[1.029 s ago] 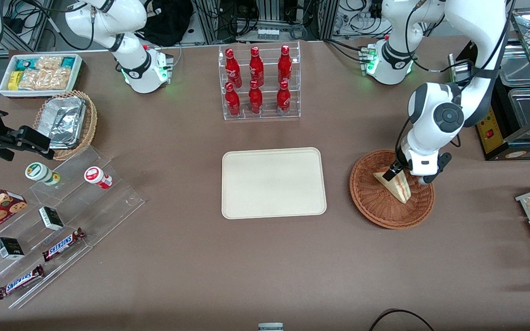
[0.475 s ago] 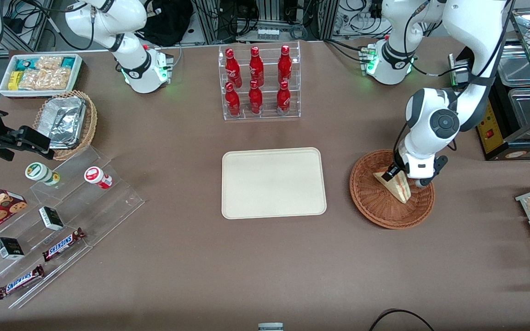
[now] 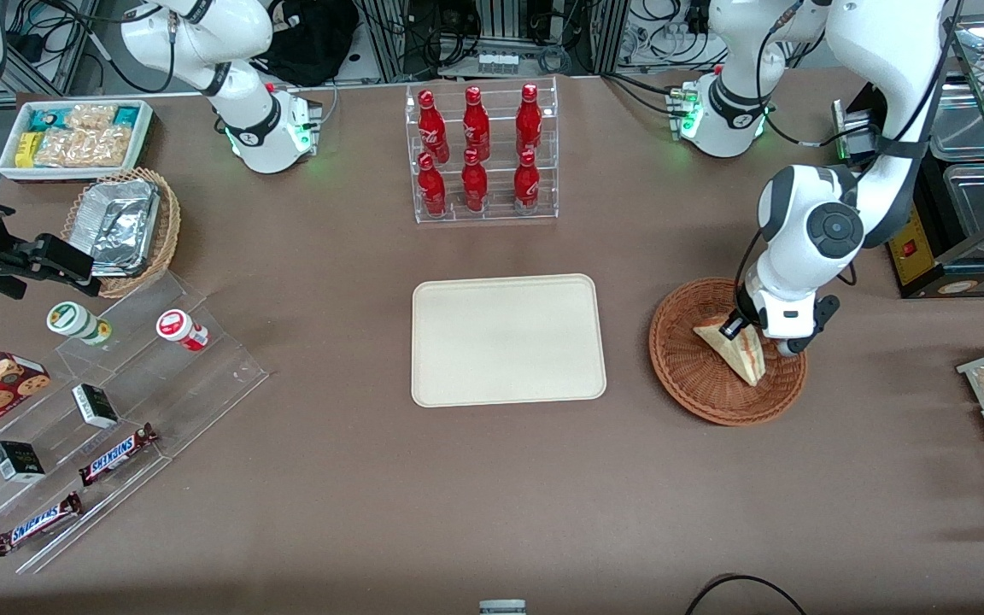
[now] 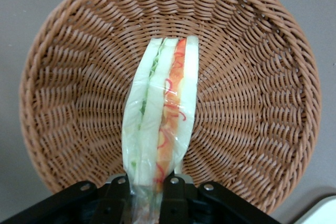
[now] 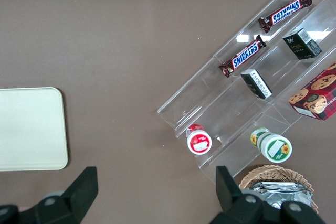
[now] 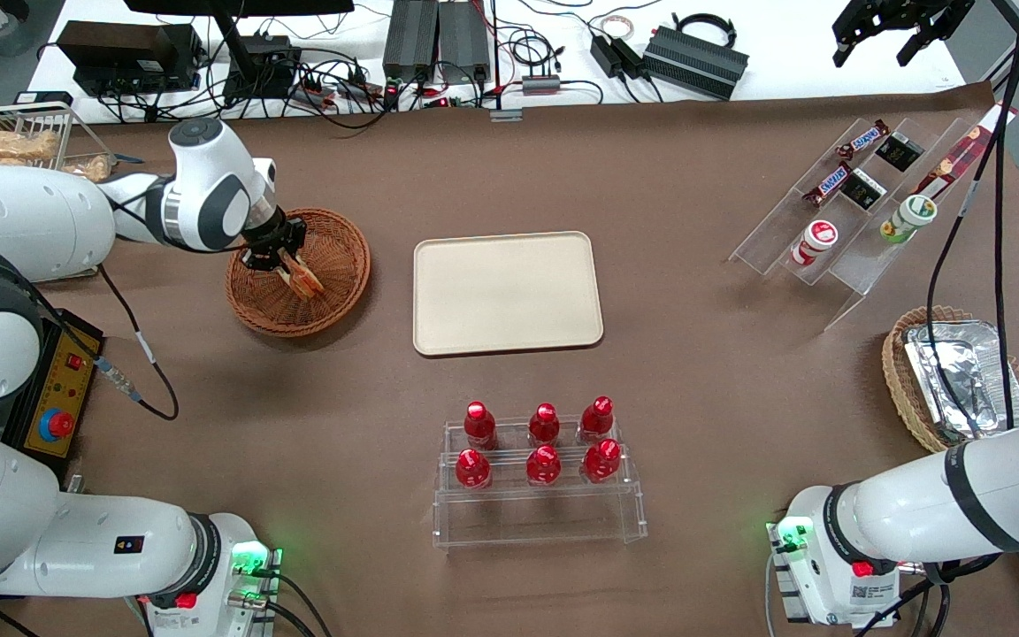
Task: Place sandwich from basket to tray
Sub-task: 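Lift the sandwich and carry it with the left gripper over the cream tray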
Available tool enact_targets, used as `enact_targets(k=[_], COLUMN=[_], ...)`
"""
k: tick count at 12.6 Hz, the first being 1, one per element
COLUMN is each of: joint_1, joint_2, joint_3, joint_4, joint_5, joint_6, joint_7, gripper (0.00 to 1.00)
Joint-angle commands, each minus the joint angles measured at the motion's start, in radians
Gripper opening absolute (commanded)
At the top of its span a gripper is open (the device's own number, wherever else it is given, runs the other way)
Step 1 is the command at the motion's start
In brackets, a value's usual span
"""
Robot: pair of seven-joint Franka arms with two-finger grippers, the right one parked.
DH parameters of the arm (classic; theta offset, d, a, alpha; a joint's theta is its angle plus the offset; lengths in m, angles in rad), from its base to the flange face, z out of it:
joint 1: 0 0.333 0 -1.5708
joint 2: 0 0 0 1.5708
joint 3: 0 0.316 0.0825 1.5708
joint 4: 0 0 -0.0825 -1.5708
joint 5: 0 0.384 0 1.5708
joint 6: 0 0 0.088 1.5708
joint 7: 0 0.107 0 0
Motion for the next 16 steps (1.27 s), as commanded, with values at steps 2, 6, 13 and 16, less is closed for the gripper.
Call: enact_targets(k=[2,6,13,16], joint_1=[-0.032,-0.138,-0.38,-0.472], joint_2=[-0.002,0.008,0.24,0.35], joint_3=[-0.014,-0.015,-0.014,-0.012], joint_4=[0.207,0.245,0.475,0.606], joint_5=[0.009,0.007,0.009,0.012], joint_6=[-0.312,-0.37,-0.365,-0.365], joint_7=[0.024,0.165,0.213,0.101], gripper=[0.08,0.06,0.06,0.05])
